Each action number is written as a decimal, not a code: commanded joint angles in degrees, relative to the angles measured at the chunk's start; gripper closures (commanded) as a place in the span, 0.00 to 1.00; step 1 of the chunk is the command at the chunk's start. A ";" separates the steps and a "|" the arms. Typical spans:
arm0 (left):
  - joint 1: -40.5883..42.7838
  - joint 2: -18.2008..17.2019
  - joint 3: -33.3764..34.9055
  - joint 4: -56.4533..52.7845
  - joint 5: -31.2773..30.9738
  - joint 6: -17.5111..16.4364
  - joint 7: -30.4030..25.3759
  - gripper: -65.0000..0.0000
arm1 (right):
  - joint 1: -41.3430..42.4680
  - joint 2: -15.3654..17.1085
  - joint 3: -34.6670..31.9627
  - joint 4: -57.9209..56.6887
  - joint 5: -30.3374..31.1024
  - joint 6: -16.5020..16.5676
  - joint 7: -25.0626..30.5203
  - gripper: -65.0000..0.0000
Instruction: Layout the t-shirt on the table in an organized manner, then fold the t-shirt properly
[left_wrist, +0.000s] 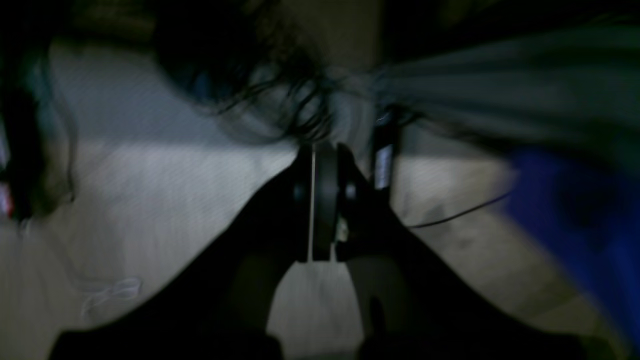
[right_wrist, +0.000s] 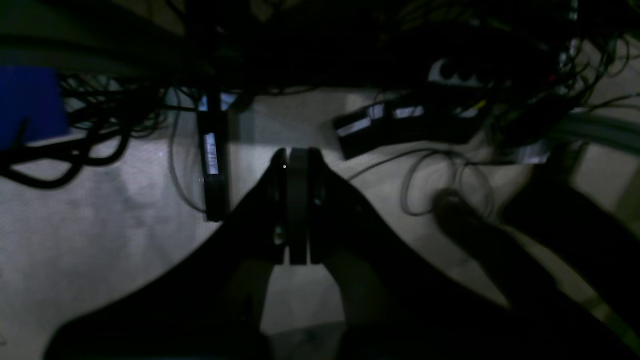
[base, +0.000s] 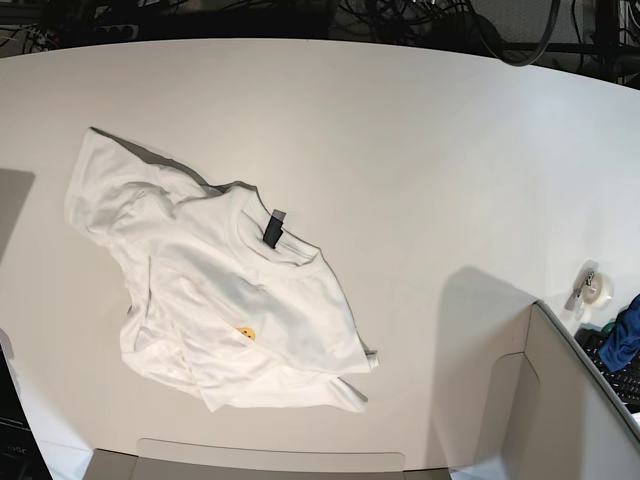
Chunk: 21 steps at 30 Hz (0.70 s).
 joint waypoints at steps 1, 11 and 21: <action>3.29 0.06 0.92 3.84 -0.04 0.08 -1.16 1.00 | -2.41 1.35 0.21 2.99 -0.43 0.05 1.43 1.00; 17.18 -9.61 10.85 28.98 -0.04 0.08 -1.08 1.00 | -13.67 3.02 0.38 26.11 -15.20 -0.03 1.43 1.00; 19.55 -20.87 15.16 41.03 0.49 0.08 -0.99 1.00 | -12.44 2.66 0.56 38.06 -25.13 -0.03 1.17 1.00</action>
